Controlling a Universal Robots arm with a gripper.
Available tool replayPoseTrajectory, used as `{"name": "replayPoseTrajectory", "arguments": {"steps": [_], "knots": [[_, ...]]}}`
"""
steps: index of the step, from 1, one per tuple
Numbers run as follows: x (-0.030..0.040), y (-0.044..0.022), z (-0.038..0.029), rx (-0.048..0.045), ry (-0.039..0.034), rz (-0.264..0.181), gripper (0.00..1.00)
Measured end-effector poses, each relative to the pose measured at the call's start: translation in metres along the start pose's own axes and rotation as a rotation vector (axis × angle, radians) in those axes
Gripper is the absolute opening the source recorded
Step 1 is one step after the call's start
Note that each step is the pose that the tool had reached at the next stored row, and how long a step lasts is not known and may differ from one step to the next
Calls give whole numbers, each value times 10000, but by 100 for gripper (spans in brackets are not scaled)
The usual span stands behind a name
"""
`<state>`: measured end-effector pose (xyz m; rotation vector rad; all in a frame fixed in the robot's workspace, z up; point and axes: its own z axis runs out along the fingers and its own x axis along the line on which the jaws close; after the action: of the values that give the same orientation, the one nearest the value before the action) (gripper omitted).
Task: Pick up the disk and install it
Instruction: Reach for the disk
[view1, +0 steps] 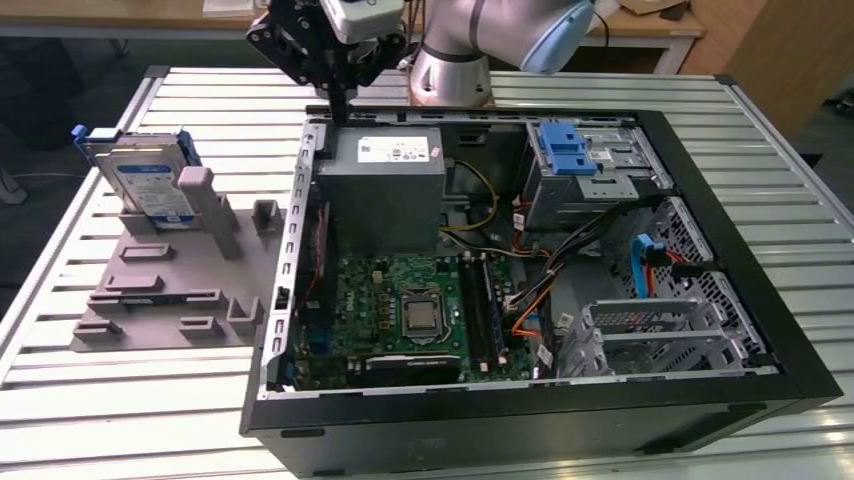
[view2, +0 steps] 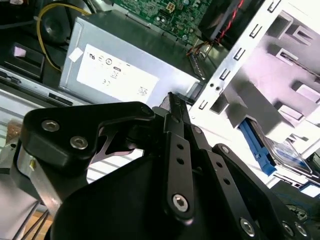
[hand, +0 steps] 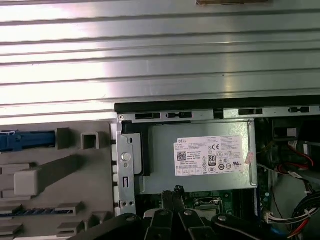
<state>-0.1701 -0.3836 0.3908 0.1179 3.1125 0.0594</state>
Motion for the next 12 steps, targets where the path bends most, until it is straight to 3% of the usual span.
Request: {"name": "replayPoseTrajectory", "arguments": {"steps": [12], "knots": [[235,77,29,31,3,-2,11]]}}
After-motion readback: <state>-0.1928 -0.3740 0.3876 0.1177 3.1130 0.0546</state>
